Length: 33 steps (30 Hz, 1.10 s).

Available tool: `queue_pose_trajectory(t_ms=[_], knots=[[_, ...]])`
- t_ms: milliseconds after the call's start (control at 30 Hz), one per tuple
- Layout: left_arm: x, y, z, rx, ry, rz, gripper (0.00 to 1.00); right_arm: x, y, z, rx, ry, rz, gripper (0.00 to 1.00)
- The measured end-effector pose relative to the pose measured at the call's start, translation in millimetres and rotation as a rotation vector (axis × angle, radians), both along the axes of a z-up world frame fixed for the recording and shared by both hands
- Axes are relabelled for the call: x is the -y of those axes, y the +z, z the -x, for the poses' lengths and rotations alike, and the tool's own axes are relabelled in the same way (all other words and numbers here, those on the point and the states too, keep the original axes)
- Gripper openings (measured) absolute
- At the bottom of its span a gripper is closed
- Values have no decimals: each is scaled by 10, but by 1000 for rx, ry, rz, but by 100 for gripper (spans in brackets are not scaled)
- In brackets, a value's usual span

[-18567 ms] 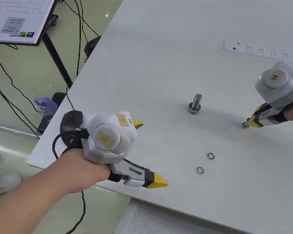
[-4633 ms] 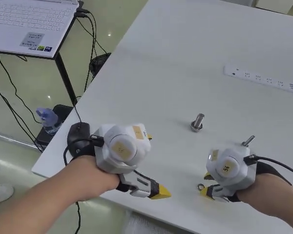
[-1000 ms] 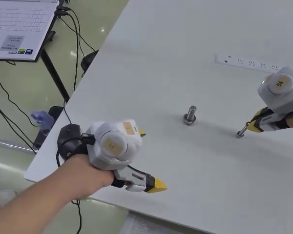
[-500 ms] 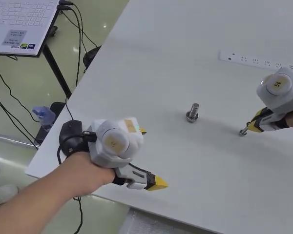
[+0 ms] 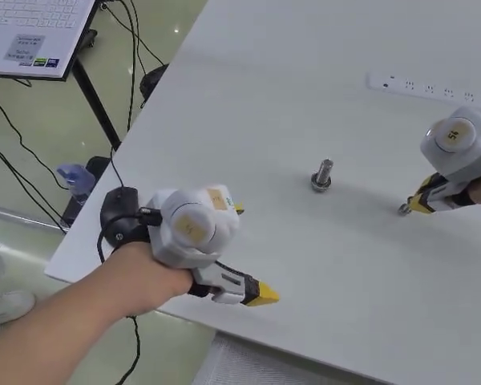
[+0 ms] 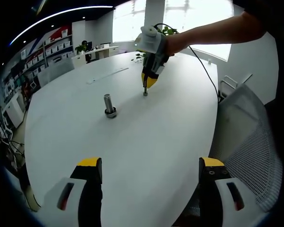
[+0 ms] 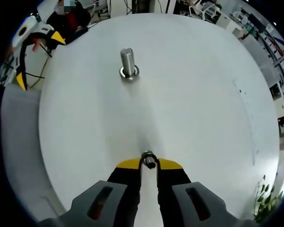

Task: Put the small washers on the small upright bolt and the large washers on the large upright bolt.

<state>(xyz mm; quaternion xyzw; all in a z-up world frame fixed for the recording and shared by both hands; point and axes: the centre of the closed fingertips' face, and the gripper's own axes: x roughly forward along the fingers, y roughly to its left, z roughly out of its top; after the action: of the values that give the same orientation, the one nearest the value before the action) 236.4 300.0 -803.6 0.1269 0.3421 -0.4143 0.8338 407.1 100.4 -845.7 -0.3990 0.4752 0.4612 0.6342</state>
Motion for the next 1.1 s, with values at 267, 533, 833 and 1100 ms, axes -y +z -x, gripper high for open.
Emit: queue_pose_trajectory(t_ms=[267,533,833,1100], knots=[[-10,-25,3,-10,2,-2,84,-23,-106,-1,-11,-4,9,12],[-18,-19,-2,-14,4,-2,83,-37,-129,5,-21,-1,16,13],[-18,-25,4,-17,4,-2,82,-45,-135,6,-19,3,15,13],[-13,-30,19,-20,6,-2,82,-43,-126,13,-20,1,14,13]])
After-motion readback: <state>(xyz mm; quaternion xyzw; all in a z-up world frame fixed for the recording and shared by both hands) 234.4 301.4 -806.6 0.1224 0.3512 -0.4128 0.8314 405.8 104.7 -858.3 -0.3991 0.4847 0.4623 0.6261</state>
